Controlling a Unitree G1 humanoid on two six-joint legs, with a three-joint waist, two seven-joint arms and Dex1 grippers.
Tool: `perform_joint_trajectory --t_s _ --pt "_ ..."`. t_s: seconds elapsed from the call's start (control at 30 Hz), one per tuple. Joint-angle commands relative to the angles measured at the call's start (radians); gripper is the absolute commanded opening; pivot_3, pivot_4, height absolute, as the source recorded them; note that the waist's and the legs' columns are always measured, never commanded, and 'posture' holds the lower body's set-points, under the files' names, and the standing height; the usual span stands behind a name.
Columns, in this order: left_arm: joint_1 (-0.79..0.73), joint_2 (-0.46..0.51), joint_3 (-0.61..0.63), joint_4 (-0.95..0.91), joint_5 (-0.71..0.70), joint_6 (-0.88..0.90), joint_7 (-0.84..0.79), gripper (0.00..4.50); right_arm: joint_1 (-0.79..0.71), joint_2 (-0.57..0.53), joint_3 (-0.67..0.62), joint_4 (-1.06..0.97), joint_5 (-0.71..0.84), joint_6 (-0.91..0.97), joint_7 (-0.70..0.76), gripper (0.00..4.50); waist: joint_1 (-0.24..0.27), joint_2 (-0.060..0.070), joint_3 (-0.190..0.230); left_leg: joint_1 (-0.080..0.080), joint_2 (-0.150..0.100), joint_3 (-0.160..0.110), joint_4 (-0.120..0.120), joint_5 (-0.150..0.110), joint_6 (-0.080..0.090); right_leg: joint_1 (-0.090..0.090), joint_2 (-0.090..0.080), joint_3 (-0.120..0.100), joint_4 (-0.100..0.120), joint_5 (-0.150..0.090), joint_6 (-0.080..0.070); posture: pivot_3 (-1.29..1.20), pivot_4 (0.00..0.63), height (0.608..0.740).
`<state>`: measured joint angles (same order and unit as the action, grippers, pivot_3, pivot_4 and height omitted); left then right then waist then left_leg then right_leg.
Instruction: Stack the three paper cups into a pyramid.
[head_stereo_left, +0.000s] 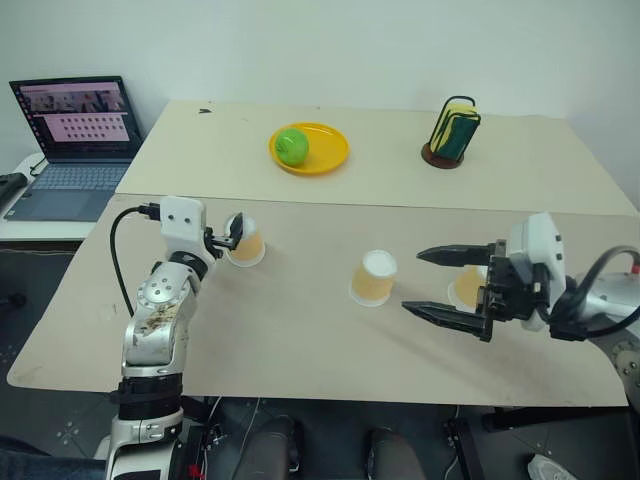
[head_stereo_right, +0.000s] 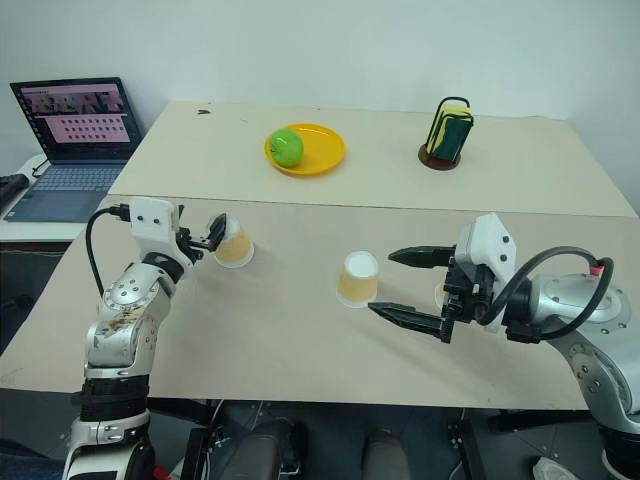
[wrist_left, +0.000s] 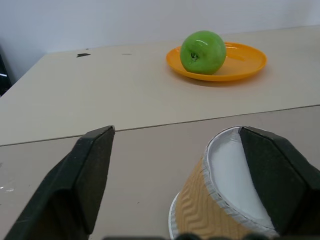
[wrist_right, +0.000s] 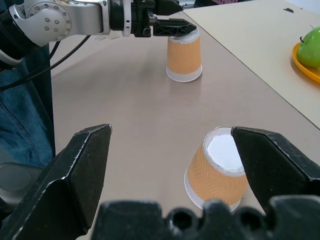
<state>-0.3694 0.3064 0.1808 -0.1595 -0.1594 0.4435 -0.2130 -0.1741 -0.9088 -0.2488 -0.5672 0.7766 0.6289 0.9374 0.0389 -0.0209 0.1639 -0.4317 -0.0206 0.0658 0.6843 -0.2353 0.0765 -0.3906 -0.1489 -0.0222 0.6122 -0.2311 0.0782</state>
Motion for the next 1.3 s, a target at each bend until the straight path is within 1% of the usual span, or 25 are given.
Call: perform_joint_trajectory --t_s 0.03,0.23,0.47,0.53,0.67,0.77,1.0,1.3 --pt "0.003 0.009 0.011 -0.038 -0.006 -0.034 -0.004 4.46 -0.009 -0.001 -0.016 -0.005 -0.009 -0.027 0.001 4.5 0.0 0.0 0.0 0.0 0.0 0.0 0.0 0.0 0.0 0.0 0.0 0.0 0.0 0.0 0.0 0.0 0.15 0.726" --pt "-0.008 0.012 0.015 -0.047 0.0 -0.061 0.009 4.46 -0.001 0.007 -0.009 0.01 -0.019 -0.027 0.004 4.5 -0.001 0.0 0.0 0.0 0.0 0.0 0.0 0.0 0.0 0.0 0.0 0.0 0.0 0.0 0.0 0.0 0.15 0.726" --pt "-0.013 0.001 0.032 -0.13 -0.027 -0.099 0.018 4.46 0.007 0.01 -0.013 0.02 -0.023 -0.026 0.014 4.5 -0.001 0.0 0.0 0.0 0.0 0.0 0.0 0.0 0.0 0.0 0.0 0.0 0.0 0.0 0.0 0.0 0.15 0.726" --pt "0.001 -0.003 0.019 -0.157 -0.035 -0.104 0.003 4.46 0.006 0.011 -0.014 0.02 -0.021 -0.023 0.016 4.5 -0.001 0.0 0.0 0.0 0.0 0.0 0.0 0.0 0.0 0.0 0.0 0.0 0.0 0.0 0.0 0.0 0.15 0.726" --pt "0.027 -0.026 -0.016 -0.191 -0.058 -0.058 -0.01 4.46 0.004 0.01 -0.017 0.019 -0.023 -0.022 0.017 4.5 0.0 0.0 0.0 0.0 0.0 0.0 0.0 0.0 0.0 0.0 0.0 0.0 0.0 0.0 0.0 0.0 0.15 0.726" --pt "0.057 -0.039 -0.034 -0.177 -0.053 -0.042 -0.009 4.46 0.005 0.011 -0.022 0.014 -0.019 -0.021 0.015 4.5 -0.001 0.0 0.0 0.0 0.0 0.0 0.0 0.0 0.0 0.0 0.0 0.0 0.0 0.0 0.0 0.0 0.15 0.726" --pt "0.113 -0.042 -0.012 -0.155 -0.035 -0.034 0.018 4.46 0.017 0.008 -0.031 0.008 -0.021 -0.018 0.008 4.5 -0.001 0.0 0.0 0.0 0.0 0.0 0.0 0.001 0.002 0.0 0.001 0.0 0.0 0.0 0.0 0.0 0.15 0.726" --pt "0.122 -0.032 -0.015 -0.143 -0.033 -0.023 0.019 4.46 0.012 0.011 -0.029 0.005 -0.011 -0.019 0.007 4.5 0.0 0.0 0.0 0.0 0.0 0.0 0.0 0.001 0.002 0.0 0.0 0.0 0.0 0.0 0.0 0.0 0.15 0.726"
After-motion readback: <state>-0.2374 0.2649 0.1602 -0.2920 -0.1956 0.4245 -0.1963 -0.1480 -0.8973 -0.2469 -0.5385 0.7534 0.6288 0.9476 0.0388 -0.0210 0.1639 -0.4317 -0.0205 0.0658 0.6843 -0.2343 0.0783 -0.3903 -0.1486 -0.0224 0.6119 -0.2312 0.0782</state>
